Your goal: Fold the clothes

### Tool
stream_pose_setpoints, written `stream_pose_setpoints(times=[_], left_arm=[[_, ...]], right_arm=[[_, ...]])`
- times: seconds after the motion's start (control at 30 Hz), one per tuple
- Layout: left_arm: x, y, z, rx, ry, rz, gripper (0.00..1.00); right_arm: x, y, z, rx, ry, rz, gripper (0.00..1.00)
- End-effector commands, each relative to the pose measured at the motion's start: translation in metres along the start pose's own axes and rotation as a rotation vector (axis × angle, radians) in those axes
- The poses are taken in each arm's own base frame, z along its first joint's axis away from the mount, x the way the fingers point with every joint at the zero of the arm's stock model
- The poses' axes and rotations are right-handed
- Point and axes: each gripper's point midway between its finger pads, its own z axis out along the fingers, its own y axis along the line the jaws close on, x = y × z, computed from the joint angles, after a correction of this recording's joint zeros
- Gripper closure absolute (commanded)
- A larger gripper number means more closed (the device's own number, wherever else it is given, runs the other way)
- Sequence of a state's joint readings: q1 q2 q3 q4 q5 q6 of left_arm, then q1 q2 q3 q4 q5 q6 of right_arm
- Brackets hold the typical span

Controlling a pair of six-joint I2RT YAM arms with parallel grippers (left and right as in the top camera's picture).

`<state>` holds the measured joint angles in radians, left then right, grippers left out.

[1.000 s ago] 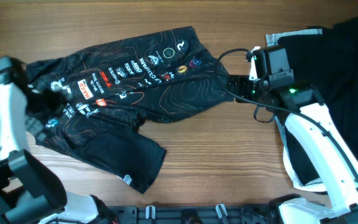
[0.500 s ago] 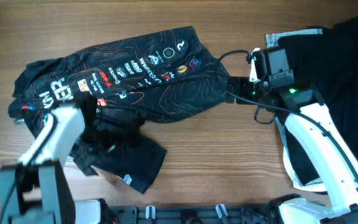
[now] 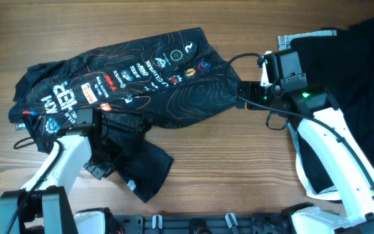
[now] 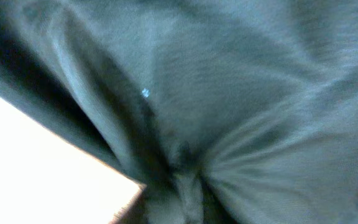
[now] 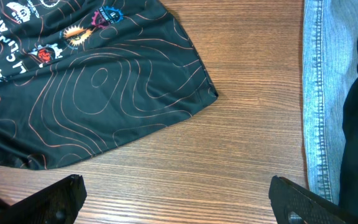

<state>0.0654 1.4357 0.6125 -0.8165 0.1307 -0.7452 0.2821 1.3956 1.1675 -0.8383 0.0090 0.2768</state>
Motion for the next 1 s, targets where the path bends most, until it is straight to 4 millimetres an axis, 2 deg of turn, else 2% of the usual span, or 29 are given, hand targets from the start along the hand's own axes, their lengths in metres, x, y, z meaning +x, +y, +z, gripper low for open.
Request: stream_pose_setpoints(times=[0.0, 0.13, 0.2, 0.27, 0.37, 0.43, 0.5, 0.57, 0.73, 0.83, 0.9, 0.97], left_arm=[[-0.007, 0.000, 0.003, -0.001, -0.030, 0.003, 0.96], [-0.018, -0.007, -0.021, 0.006, -0.038, 0.046, 0.96], [-0.023, -0.011, -0.044, 0.006, -0.037, 0.080, 0.96], [-0.029, -0.014, -0.063, 0.015, -0.047, 0.099, 0.96], [-0.046, -0.014, -0.096, 0.051, -0.094, 0.110, 0.96], [-0.056, -0.009, -0.107, 0.070, -0.119, 0.068, 0.96], [-0.065, 0.001, -0.113, 0.083, -0.137, 0.010, 0.96], [-0.068, 0.008, -0.115, 0.085, -0.137, -0.025, 0.96], [-0.069, 0.013, -0.115, 0.081, -0.133, -0.020, 0.96], [-0.069, 0.013, -0.115, 0.081, -0.133, -0.020, 0.96], [-0.069, 0.013, -0.115, 0.081, -0.133, -0.020, 0.96], [-0.069, 0.013, -0.115, 0.081, -0.133, -0.020, 0.96]], right_arm=[[-0.005, -0.003, -0.006, 0.016, -0.024, 0.018, 0.00], [-0.005, -0.003, -0.005, 0.016, -0.021, 0.037, 0.00], [-0.001, 0.002, 0.001, -0.009, 0.005, 0.044, 0.06], [0.005, 0.008, 0.012, -0.042, 0.053, 0.045, 0.06], [0.019, 0.006, 0.048, -0.018, 0.158, 0.081, 0.07], [0.027, 0.005, 0.072, 0.001, 0.210, 0.127, 0.10], [0.034, 0.003, 0.101, 0.024, 0.252, 0.194, 0.14], [0.037, 0.002, 0.121, 0.035, 0.268, 0.224, 0.15], [0.045, -0.004, 0.157, 0.064, 0.294, 0.324, 0.19], [0.042, -0.003, 0.178, 0.045, 0.273, 0.326, 0.21], [0.041, -0.001, 0.186, 0.029, 0.266, 0.321, 0.28], [0.041, -0.002, 0.188, 0.032, 0.266, 0.327, 0.51]])
